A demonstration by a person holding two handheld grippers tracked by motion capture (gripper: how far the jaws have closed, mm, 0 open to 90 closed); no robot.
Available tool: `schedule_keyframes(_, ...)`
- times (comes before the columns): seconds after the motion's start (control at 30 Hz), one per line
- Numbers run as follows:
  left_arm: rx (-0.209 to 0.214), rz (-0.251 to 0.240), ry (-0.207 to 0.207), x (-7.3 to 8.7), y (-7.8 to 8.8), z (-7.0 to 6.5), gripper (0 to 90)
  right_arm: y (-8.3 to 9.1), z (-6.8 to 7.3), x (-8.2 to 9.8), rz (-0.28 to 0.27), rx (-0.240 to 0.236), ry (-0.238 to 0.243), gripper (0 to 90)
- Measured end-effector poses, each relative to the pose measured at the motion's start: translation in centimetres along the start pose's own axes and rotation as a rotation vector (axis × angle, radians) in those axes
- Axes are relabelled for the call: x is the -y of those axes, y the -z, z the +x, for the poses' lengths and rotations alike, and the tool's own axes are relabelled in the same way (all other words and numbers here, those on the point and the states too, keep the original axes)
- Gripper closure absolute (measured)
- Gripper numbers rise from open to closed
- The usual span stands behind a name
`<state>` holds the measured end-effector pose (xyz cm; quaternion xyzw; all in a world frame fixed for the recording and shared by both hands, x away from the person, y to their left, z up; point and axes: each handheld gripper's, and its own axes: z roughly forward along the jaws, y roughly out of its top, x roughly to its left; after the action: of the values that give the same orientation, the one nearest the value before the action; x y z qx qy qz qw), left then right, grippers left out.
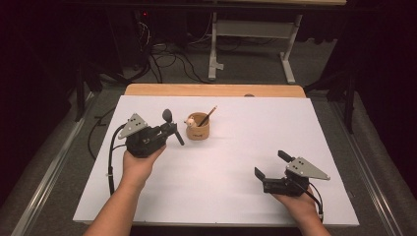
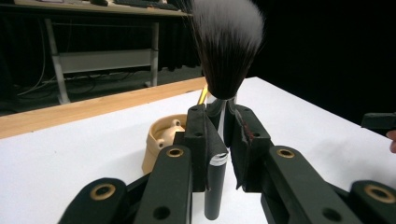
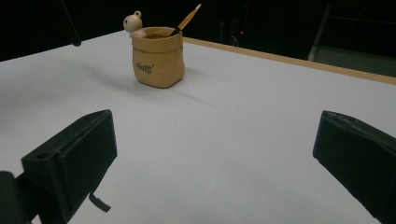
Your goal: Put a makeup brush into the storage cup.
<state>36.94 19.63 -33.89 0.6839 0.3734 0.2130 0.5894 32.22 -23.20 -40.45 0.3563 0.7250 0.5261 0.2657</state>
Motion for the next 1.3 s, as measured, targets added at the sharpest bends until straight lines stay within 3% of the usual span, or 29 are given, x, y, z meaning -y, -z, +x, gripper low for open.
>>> schedule_keyframes(0.47,0.008,-0.009,-0.014,-3.0,-2.5,0.2,77.4,-0.1,0.0,0.2,-0.003,-0.008,-0.005,0.9)
schedule_keyframes(0.7,-0.01,-0.021,-0.024,-4.7,-3.7,0.4,77.4,-0.1,-0.1,0.2,-0.004,-0.007,0.001,0.9)
schedule_keyframes(0.8,-0.009,-0.023,-0.008,-5.0,-4.2,0.6,77.4,0.0,-0.1,0.2,-0.004,-0.007,0.0,1.0)
schedule_keyframes(1.3,-0.054,-0.003,-0.018,-5.7,-6.6,1.6,77.4,0.1,-0.1,0.2,-0.007,-0.008,0.002,0.9)
